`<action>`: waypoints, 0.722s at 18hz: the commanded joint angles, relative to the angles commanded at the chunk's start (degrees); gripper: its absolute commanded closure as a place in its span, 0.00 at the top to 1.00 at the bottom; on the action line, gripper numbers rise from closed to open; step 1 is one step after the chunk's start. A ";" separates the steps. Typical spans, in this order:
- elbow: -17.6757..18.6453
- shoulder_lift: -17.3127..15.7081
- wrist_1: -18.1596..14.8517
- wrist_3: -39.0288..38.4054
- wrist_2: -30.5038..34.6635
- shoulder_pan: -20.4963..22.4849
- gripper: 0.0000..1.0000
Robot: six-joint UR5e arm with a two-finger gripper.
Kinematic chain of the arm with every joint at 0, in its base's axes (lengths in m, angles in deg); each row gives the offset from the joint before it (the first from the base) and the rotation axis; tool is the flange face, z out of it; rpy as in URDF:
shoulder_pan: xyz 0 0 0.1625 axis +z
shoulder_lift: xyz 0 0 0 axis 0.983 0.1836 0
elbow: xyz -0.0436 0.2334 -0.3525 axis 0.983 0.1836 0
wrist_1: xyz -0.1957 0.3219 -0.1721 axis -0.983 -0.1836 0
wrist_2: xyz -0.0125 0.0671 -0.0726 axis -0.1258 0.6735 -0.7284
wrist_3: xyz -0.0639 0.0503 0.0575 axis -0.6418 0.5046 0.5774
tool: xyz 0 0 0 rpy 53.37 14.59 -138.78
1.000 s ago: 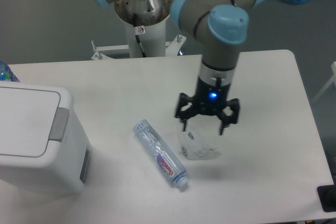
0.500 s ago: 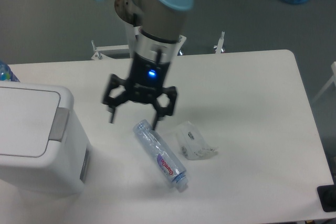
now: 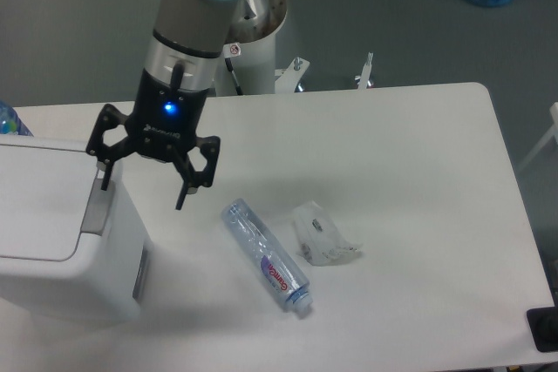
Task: Open the trash can
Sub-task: 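Lower the gripper onto the lid edge of the white trash bin, then push the bin lid open with the gripper fingers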
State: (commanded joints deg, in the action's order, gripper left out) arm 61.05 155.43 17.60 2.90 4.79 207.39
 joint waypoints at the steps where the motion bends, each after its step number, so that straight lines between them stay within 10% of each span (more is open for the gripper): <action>1: 0.00 0.35 0.00 0.00 0.00 -0.18 1.00; 13: -0.18 1.85 0.79 0.00 1.32 -0.97 1.00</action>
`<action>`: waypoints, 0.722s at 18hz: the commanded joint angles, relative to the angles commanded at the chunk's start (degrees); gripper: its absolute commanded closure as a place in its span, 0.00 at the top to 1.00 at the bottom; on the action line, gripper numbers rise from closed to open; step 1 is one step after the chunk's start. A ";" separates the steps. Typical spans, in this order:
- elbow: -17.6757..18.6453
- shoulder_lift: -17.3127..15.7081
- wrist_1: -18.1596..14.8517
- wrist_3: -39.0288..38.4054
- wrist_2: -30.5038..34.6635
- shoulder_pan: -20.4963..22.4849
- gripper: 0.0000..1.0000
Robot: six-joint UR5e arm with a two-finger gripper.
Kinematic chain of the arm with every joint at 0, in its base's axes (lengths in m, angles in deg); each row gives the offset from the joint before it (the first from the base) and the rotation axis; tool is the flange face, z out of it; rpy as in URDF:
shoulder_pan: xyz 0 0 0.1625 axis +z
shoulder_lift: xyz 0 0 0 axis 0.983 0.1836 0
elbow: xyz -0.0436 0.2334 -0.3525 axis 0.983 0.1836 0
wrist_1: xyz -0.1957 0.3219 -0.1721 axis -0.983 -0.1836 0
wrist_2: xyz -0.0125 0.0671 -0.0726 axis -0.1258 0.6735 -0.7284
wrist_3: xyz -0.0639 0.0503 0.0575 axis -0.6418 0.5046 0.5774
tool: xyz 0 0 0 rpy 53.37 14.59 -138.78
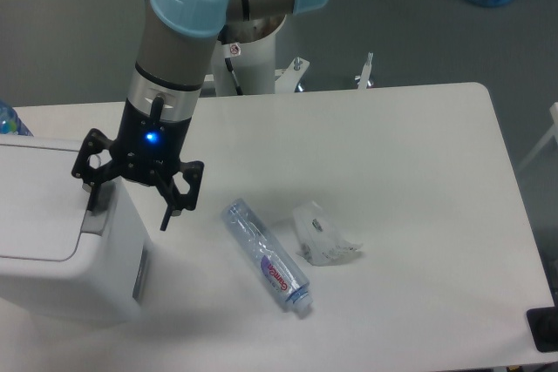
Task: Open the trash can
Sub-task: 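Push the bin lid open with the gripper fingers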
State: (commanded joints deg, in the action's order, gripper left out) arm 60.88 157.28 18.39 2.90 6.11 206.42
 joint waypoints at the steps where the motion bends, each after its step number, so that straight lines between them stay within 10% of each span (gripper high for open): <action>1: 0.00 0.00 0.00 0.09 0.00 0.00 1.00; 13: -1.32 0.09 -0.09 0.00 0.00 0.00 1.00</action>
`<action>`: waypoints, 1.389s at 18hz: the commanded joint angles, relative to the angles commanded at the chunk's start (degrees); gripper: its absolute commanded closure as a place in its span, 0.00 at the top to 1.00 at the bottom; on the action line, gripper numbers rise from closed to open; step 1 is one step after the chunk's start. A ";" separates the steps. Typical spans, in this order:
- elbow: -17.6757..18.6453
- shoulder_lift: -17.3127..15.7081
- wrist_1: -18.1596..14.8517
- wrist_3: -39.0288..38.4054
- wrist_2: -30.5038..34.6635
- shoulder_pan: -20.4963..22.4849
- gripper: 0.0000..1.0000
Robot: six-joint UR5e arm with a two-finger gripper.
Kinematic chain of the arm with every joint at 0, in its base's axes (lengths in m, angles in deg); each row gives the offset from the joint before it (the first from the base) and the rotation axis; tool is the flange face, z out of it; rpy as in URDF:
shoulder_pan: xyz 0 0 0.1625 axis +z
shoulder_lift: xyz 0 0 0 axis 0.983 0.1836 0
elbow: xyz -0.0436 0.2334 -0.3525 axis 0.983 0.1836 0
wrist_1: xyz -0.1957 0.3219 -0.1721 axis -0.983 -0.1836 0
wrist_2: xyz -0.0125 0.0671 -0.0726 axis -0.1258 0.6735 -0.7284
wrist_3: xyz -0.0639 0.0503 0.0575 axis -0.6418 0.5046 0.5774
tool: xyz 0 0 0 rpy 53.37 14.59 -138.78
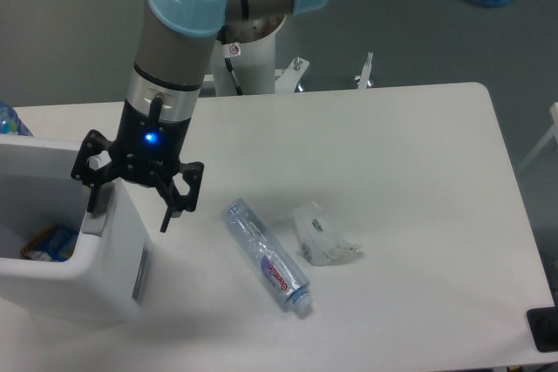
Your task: Open the trash can
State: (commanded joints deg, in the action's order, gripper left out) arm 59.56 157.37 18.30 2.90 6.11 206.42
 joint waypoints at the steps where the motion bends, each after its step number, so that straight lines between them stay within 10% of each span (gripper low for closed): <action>1: 0.00 0.00 0.09 0.00 0.00 0.00 1.00; 9: 0.26 0.44 0.26 2.36 0.09 5.87 1.00; 17: 4.04 2.63 0.35 27.38 22.30 16.42 1.00; 25: 2.47 9.48 0.53 47.61 23.64 27.15 1.00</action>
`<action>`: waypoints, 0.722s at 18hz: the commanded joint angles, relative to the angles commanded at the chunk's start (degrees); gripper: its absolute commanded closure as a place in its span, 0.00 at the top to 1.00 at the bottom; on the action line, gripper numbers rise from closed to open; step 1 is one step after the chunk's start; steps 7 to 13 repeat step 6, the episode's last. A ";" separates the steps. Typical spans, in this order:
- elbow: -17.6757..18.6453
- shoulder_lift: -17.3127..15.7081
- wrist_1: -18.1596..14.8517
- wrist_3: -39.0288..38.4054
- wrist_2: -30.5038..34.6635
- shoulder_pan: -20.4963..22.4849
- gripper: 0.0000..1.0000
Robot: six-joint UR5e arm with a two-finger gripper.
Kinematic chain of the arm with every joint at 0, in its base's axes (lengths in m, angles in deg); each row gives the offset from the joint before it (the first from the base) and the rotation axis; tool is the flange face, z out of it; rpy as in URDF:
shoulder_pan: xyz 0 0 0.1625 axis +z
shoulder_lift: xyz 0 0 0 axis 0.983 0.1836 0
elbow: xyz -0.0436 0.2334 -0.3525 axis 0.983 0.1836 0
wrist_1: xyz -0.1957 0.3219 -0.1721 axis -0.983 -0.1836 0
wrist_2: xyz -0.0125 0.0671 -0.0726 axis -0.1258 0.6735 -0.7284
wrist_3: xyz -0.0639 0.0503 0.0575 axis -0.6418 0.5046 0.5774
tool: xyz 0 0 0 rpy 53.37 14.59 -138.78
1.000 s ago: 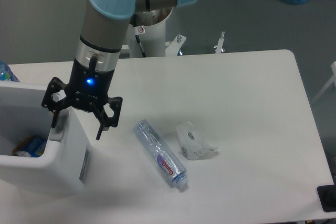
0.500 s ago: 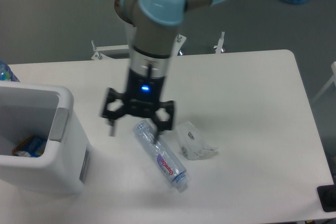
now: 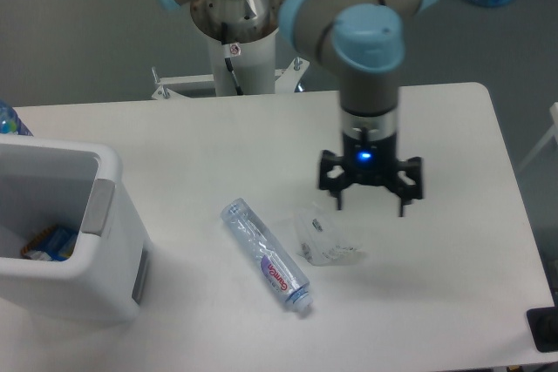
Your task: Open the trash can
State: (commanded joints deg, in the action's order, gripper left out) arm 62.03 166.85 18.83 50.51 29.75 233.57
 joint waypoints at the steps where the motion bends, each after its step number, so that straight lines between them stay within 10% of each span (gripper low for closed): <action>1: -0.70 0.10 -0.35 2.20 -0.09 0.09 1.00; 13: 0.26 1.33 -0.35 9.34 0.18 -0.34 1.00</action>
